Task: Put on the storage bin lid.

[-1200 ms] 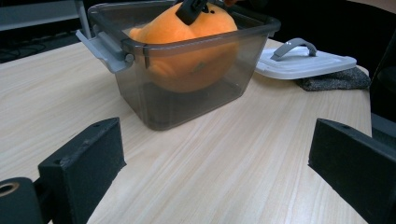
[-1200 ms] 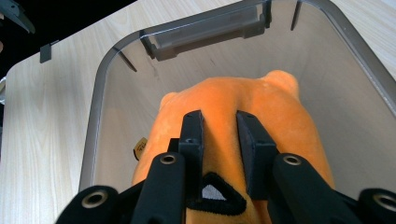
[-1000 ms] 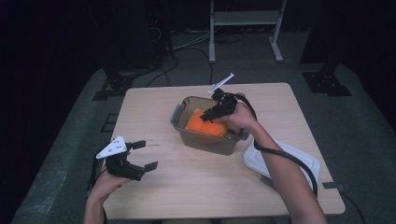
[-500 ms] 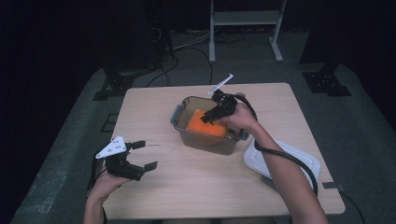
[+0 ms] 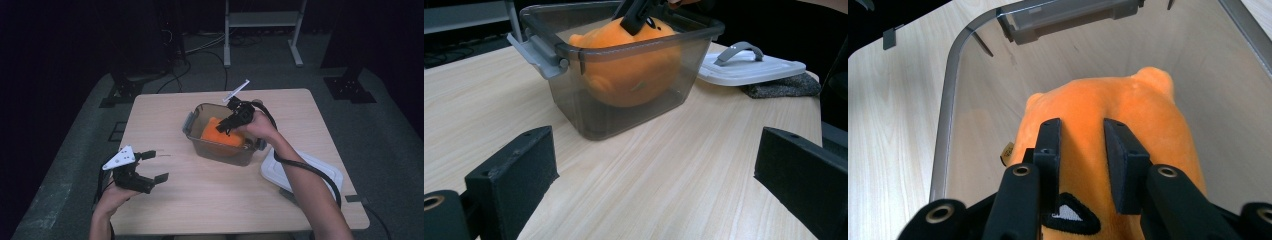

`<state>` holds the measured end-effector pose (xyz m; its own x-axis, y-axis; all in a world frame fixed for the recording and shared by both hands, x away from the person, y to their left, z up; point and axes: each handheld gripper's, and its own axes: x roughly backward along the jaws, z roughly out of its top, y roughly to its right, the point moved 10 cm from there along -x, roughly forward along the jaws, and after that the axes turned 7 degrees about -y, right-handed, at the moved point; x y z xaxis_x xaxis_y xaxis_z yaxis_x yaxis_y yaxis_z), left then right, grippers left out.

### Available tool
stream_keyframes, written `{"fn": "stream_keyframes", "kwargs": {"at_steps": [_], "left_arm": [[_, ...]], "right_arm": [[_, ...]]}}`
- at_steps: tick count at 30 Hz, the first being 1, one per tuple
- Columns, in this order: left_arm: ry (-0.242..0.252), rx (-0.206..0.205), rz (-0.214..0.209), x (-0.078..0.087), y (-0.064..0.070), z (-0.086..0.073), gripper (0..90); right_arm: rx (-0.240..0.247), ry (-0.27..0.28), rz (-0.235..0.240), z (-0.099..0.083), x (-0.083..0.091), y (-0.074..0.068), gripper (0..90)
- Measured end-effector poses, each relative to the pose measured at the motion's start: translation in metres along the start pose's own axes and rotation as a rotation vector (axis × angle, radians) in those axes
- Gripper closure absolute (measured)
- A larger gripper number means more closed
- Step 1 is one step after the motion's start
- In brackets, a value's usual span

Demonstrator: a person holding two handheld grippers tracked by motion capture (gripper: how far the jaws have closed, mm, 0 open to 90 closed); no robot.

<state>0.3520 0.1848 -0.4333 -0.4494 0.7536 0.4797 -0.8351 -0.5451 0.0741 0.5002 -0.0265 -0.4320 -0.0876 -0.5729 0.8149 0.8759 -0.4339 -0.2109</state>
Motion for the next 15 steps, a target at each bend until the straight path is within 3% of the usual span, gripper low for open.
{"fn": "stream_keyframes", "kwargs": {"at_steps": [15], "left_arm": [[0.000, -0.001, 0.001, -0.0005, 0.0003, 0.0001, 2.8]], "right_arm": [[0.006, -0.014, 0.000, -0.0040, 0.0002, -0.0020, 67.1]]}}
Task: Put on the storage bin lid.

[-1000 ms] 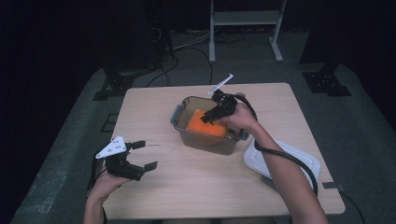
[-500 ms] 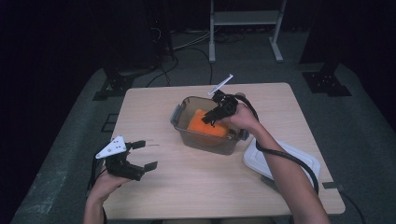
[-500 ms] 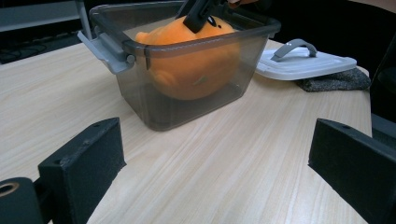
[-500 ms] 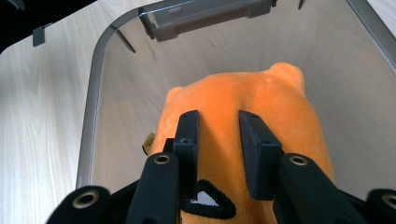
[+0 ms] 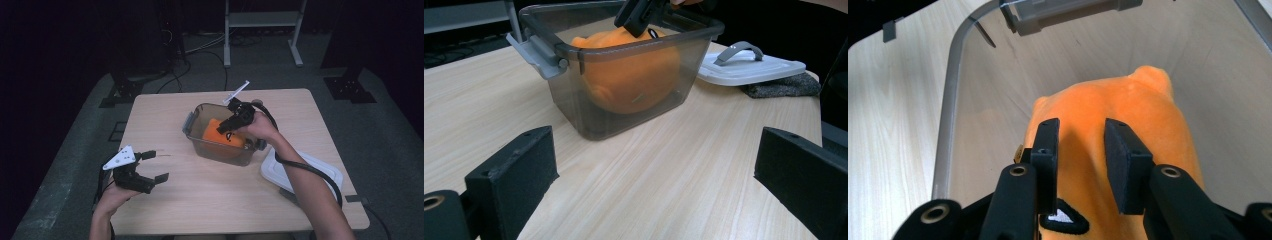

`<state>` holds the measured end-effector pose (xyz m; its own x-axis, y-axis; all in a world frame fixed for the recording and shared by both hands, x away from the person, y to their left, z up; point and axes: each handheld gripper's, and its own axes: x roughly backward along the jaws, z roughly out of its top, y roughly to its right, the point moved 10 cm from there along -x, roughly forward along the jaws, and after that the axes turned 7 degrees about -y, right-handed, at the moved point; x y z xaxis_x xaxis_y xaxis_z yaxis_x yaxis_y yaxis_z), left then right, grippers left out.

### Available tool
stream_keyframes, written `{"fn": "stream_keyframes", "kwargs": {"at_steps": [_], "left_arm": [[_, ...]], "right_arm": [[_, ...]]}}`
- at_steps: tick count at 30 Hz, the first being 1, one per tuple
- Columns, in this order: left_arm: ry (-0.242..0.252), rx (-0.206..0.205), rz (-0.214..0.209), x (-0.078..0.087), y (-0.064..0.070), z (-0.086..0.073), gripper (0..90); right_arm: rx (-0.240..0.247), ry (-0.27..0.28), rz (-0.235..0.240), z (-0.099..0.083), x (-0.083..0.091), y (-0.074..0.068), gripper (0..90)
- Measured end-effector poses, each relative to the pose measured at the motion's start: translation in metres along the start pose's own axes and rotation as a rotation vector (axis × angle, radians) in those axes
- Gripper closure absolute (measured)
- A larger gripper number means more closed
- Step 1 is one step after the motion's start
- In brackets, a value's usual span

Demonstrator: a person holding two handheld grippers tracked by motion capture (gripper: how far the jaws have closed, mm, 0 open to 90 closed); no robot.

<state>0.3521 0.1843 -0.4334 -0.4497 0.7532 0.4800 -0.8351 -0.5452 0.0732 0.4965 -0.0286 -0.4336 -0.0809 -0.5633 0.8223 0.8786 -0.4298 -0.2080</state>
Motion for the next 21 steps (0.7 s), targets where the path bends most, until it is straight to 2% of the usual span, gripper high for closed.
{"fn": "stream_keyframes", "kwargs": {"at_steps": [4, 13, 21], "left_arm": [[-0.004, 0.000, 0.000, -0.001, 0.000, 0.000, 2.7], [-0.005, 0.001, -0.001, -0.001, 0.000, -0.001, 2.7], [-0.008, 0.003, 0.000, -0.002, 0.000, -0.001, 2.8]], "right_arm": [[-0.004, 0.032, 0.015, 0.003, 0.007, -0.001, 69.6], [0.011, 0.084, 0.019, 0.007, 0.024, -0.007, 66.2], [0.027, 0.133, 0.022, 0.006, 0.048, -0.011, 63.7]]}}
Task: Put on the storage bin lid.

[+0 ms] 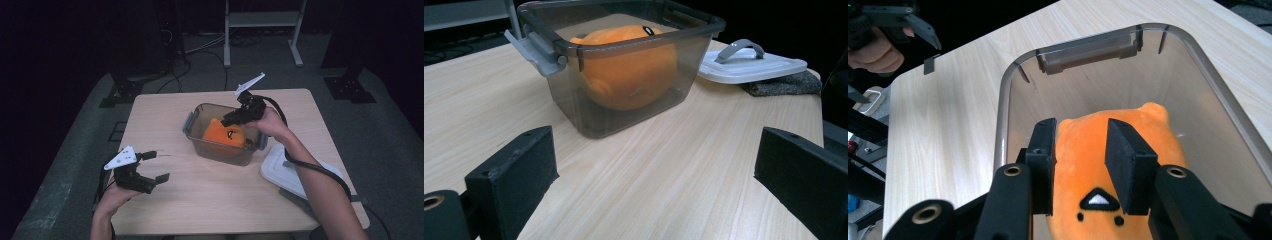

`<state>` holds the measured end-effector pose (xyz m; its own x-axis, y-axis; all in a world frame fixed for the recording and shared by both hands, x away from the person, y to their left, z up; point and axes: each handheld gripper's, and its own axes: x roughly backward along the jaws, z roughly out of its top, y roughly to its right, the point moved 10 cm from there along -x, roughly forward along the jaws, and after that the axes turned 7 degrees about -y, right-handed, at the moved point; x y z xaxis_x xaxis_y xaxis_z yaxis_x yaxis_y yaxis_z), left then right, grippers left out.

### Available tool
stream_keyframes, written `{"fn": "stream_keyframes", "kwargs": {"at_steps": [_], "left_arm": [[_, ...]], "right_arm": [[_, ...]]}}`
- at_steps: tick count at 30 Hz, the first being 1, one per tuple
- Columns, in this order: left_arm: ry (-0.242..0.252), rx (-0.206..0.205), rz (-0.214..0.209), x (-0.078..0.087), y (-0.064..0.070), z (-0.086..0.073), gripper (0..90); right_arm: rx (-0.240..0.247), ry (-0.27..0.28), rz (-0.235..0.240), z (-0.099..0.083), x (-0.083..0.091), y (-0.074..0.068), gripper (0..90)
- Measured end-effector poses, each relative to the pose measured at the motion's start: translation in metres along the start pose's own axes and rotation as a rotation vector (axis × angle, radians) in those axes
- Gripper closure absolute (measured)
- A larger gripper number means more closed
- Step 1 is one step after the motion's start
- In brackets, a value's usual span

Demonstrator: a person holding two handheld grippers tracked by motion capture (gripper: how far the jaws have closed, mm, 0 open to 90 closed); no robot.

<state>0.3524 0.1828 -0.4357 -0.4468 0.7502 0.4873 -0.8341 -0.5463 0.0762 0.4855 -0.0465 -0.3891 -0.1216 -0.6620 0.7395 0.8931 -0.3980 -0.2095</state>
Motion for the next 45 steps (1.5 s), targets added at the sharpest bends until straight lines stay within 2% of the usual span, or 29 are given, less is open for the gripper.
{"fn": "stream_keyframes", "kwargs": {"at_steps": [11, 21, 45], "left_arm": [[-0.004, 0.000, 0.001, -0.001, 0.000, -0.001, 2.8], [-0.012, -0.001, -0.001, -0.004, 0.000, -0.002, 2.7], [-0.020, 0.001, 0.001, -0.005, 0.000, -0.003, 2.8]], "right_arm": [[0.012, 0.048, -0.006, -0.007, 0.032, -0.006, 59.4], [-0.002, 0.080, -0.016, -0.022, 0.058, -0.005, 55.5], [-0.022, 0.142, -0.033, -0.058, 0.099, -0.007, 44.2]]}}
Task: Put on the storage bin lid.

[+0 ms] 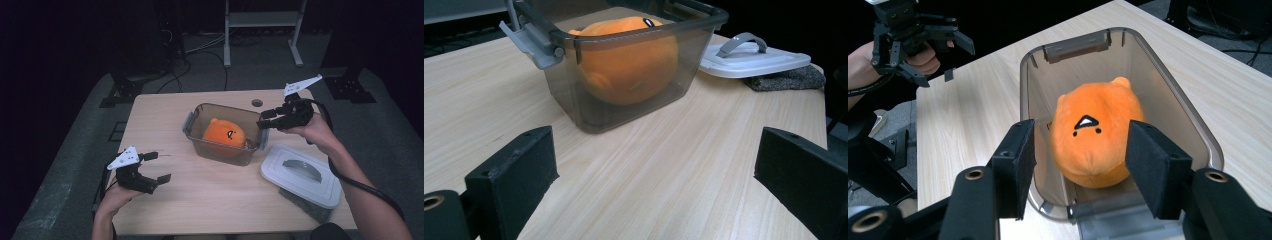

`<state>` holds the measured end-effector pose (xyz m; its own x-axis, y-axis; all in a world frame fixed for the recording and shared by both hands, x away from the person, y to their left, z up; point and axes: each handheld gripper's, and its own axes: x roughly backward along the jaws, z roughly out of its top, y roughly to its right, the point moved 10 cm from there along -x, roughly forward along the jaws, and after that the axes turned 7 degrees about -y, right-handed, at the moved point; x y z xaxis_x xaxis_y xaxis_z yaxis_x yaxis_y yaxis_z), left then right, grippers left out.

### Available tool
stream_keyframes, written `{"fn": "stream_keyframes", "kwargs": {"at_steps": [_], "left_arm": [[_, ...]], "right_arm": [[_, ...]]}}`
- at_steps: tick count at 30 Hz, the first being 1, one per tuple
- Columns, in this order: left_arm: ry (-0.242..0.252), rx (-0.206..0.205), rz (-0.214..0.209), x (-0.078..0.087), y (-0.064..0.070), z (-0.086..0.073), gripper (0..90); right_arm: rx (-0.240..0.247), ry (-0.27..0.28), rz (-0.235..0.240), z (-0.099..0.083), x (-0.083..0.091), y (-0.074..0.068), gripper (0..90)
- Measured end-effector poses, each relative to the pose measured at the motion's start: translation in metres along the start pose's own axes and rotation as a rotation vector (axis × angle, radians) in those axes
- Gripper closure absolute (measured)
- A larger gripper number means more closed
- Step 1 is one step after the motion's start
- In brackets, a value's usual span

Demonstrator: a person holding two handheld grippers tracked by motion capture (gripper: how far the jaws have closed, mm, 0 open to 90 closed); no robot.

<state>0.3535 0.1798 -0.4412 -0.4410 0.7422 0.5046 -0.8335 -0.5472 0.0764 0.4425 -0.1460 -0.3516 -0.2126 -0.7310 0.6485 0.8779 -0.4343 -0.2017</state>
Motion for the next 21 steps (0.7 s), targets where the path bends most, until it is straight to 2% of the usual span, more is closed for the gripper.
{"fn": "stream_keyframes", "kwargs": {"at_steps": [21], "left_arm": [[-0.007, 0.003, 0.000, -0.002, 0.000, -0.001, 2.8]], "right_arm": [[-0.035, 0.042, -0.032, -0.037, 0.024, 0.007, 34.9]]}}
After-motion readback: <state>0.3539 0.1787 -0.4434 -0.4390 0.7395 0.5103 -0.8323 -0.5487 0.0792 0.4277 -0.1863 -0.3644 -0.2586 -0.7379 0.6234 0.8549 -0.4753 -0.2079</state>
